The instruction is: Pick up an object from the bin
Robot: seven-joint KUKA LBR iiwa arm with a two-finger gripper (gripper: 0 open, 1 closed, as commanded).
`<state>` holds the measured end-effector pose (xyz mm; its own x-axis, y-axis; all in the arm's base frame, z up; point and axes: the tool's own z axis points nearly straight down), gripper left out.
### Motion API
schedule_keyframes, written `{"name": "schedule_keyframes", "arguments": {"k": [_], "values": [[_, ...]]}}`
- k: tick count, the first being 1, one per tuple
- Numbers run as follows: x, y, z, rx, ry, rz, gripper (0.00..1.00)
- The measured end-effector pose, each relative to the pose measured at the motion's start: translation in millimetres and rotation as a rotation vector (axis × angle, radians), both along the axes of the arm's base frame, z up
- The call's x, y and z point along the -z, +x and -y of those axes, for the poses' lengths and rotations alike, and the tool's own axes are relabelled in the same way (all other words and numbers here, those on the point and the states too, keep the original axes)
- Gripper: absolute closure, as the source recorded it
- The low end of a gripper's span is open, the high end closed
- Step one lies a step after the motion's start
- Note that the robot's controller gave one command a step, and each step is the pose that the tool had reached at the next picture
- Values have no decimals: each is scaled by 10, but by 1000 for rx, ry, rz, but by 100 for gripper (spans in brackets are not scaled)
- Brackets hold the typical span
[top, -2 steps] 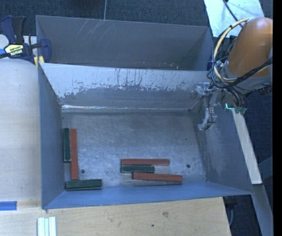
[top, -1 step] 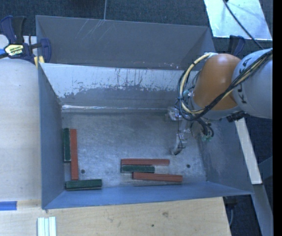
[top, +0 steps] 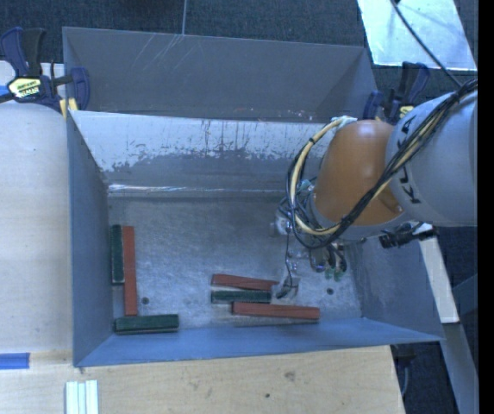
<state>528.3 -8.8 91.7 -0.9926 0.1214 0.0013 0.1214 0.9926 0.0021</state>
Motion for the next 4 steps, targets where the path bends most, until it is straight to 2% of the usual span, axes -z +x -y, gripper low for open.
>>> {"name": "schedule_keyframes", "arguments": {"k": [1,2,3,4], "values": [[187,-407,-453,-115,-1,0,0],[167,-302,-527,-143,-3,6,0],[177,-148,-558,-118,-2,5,0],[169,-142,-560,-120,-3,7,100]]}}
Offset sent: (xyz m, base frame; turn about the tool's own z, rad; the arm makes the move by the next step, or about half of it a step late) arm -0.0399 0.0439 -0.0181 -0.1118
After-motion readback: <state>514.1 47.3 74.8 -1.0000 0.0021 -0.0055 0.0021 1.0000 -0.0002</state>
